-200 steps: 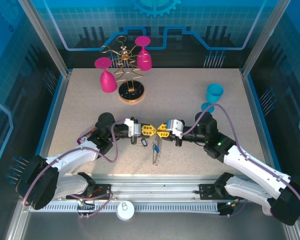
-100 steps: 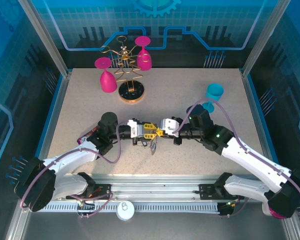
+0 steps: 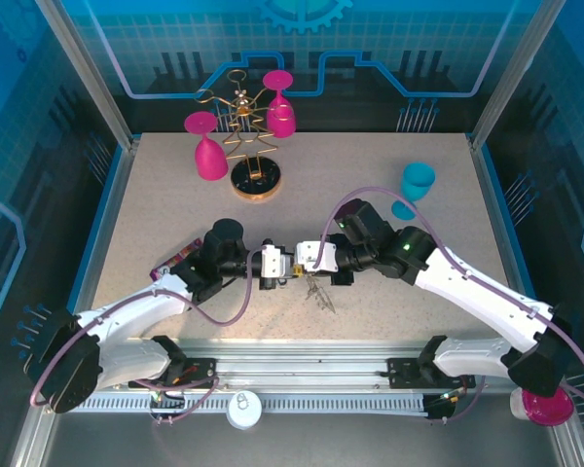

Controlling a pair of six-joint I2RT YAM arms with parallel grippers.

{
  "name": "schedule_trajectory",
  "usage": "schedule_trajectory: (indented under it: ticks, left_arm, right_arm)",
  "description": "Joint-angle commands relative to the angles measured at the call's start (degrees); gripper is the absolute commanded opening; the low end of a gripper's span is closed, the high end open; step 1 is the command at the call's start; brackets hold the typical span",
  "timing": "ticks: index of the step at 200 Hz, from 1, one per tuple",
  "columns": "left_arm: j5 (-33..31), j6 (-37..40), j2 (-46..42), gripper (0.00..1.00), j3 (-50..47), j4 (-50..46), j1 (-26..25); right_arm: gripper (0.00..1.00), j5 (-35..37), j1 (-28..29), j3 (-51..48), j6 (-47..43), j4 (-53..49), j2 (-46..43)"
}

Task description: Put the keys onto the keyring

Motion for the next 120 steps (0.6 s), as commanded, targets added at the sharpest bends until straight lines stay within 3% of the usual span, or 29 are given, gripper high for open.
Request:
schedule_trajectory:
  ticks: [1,58,66,88,120]
  left_arm:
    - [-2.2,2.0,-1.1,0.0,1.0,-0.4,-0.3]
    - [-1.5,2.1,-2.7,0.0,-0.6,2.3,-0.3]
    - [-1.3,1.5,-2.7,0.13,-0.6,2.4,-0.3]
    - [-1.4,0.6,-3.2,0.35,-1.0,2.8,-0.3]
    - [-2.5,-0.1,-5.6,0.53,-1.3,-0.9,-0.3]
  right_arm:
    - [0.0,-4.0,1.2,-0.1,1.0,1.6,-2.3]
    - [0.0,-6.1,0.3,-2.4,3.3,4.3,-4.0]
    - [0.0,-6.1,0.4,-2.6,3.4,4.6,-4.2]
    - [0.0,-6.1,0.3,-3.3,3.6,5.5,-4.9]
    - [0.0,-5.9,0.1,-4.1,4.4,6.6,-5.5]
